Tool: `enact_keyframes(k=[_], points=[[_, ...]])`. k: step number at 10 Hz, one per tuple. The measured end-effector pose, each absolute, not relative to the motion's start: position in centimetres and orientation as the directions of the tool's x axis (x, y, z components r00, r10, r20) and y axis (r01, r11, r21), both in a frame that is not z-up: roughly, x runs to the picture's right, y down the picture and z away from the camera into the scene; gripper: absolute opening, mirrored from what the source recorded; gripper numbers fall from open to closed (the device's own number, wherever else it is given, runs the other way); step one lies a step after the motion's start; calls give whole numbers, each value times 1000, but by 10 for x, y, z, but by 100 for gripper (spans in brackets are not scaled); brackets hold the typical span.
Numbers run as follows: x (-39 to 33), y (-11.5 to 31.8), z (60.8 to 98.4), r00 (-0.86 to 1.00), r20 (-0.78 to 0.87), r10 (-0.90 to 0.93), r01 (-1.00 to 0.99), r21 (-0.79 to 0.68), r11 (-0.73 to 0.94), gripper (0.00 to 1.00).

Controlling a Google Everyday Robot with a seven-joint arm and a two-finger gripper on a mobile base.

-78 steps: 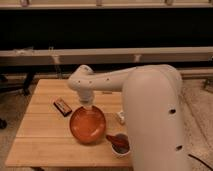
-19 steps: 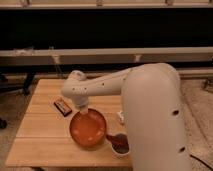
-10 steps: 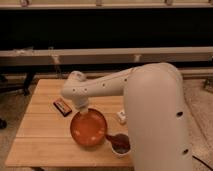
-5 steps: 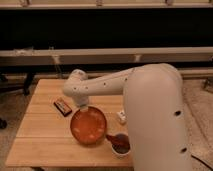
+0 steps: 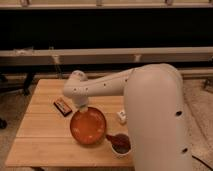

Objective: Drag the ceramic bowl in a circle

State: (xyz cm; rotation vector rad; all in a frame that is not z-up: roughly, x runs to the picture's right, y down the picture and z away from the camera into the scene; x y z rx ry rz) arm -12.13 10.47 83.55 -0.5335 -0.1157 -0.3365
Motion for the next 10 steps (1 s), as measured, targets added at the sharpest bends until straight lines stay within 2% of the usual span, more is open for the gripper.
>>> enact_keyframes(k=[1, 2, 3, 10], points=[[-107, 102, 837, 947, 181, -265, 321, -489, 811, 19], [-90, 96, 839, 955, 165, -248, 297, -495, 816, 7], [-82, 93, 840, 959, 152, -239, 283, -500, 819, 2], [-84, 69, 851, 959, 149, -239, 282, -489, 825, 0]])
